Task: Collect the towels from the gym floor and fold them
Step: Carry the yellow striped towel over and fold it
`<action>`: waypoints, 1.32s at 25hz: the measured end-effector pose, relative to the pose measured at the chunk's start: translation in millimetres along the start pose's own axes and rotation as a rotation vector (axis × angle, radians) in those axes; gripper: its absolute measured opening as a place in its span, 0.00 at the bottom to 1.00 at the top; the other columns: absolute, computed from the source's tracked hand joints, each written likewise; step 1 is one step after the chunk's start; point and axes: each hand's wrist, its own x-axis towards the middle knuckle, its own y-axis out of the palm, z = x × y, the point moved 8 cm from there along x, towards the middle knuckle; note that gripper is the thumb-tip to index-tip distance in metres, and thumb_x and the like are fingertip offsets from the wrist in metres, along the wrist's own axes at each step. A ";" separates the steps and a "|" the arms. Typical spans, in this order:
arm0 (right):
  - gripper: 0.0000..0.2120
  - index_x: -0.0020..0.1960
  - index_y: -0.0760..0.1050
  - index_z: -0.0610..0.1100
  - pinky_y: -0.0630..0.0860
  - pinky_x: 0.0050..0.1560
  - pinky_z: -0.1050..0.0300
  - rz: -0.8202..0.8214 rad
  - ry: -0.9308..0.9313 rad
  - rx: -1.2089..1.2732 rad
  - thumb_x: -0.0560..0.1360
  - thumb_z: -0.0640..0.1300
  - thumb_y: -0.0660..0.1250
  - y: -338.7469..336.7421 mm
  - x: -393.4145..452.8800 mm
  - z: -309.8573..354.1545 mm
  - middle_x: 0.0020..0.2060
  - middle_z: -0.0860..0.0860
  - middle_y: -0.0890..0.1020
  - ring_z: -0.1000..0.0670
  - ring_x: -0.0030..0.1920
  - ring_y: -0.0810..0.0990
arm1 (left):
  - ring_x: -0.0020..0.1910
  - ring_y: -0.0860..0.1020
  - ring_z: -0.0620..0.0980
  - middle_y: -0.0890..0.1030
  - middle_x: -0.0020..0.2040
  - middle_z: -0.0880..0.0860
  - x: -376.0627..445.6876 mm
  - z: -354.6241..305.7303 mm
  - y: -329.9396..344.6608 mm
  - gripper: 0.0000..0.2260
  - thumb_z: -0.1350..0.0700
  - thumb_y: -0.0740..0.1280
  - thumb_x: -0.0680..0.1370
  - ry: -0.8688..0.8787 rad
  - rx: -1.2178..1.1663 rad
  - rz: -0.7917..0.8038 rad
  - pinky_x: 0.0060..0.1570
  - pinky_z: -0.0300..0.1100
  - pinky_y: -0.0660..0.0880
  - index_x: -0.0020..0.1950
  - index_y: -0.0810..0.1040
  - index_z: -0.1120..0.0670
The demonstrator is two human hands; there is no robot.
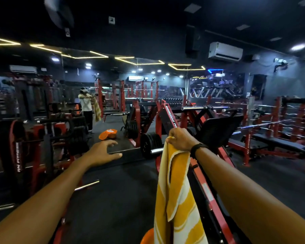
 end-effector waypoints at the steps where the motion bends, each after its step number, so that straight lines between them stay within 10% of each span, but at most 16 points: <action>1: 0.10 0.46 0.77 0.36 0.79 0.46 0.47 -0.011 0.011 0.003 0.76 0.44 0.66 4.8 13.4 -6.8 0.46 0.41 0.81 0.42 0.46 0.80 | 0.66 0.72 0.50 0.73 0.67 0.53 13.0 -1.5 8.2 0.29 0.43 0.72 0.71 0.000 -0.011 0.008 0.64 0.44 0.69 0.69 0.71 0.50; 6: 0.04 0.44 0.77 0.38 0.76 0.47 0.52 -0.096 0.074 0.066 0.73 0.38 0.66 27.4 85.3 -37.9 0.46 0.41 0.82 0.42 0.48 0.80 | 0.56 0.79 0.47 0.81 0.55 0.50 76.8 -21.6 42.8 0.20 0.39 0.72 0.69 0.076 -0.057 0.056 0.58 0.44 0.75 0.56 0.79 0.49; 9: 0.08 0.41 0.80 0.38 0.74 0.46 0.58 -0.167 0.184 0.144 0.73 0.39 0.63 41.7 132.5 -59.0 0.45 0.39 0.82 0.40 0.49 0.81 | 0.46 0.83 0.47 0.85 0.45 0.50 120.4 -36.0 62.9 0.34 0.24 0.66 0.60 0.078 -0.205 0.190 0.51 0.46 0.78 0.47 0.83 0.52; 14: 0.06 0.35 0.77 0.38 0.72 0.35 0.59 -0.212 0.374 0.269 0.70 0.39 0.69 48.0 193.2 -87.9 0.35 0.43 0.78 0.45 0.41 0.79 | 0.49 0.82 0.51 0.84 0.51 0.52 188.2 -67.0 99.9 0.36 0.25 0.56 0.66 0.004 -0.301 0.368 0.52 0.48 0.77 0.53 0.81 0.53; 20: 0.14 0.33 0.72 0.38 0.82 0.38 0.51 0.002 0.329 0.848 0.74 0.41 0.71 76.3 227.5 -106.0 0.26 0.41 0.79 0.47 0.26 0.81 | 0.46 0.78 0.53 0.81 0.46 0.57 269.0 -78.3 73.1 0.09 0.55 0.63 0.79 0.151 -0.359 -0.091 0.44 0.44 0.72 0.51 0.80 0.59; 28: 0.15 0.51 0.77 0.42 0.79 0.36 0.58 0.294 -0.134 0.131 0.69 0.48 0.75 132.5 269.5 -120.5 0.42 0.47 0.80 0.51 0.38 0.78 | 0.41 0.75 0.48 0.76 0.42 0.53 323.3 -102.4 15.8 0.09 0.54 0.60 0.81 0.028 -0.813 -0.441 0.42 0.41 0.73 0.43 0.75 0.52; 33: 0.09 0.41 0.78 0.33 0.81 0.42 0.50 0.059 -0.297 0.132 0.75 0.38 0.65 117.4 304.9 -114.8 0.37 0.42 0.81 0.44 0.40 0.82 | 0.63 0.73 0.55 0.75 0.62 0.59 319.7 -85.4 -21.7 0.19 0.47 0.62 0.80 -0.159 -0.363 -0.592 0.59 0.45 0.70 0.65 0.71 0.58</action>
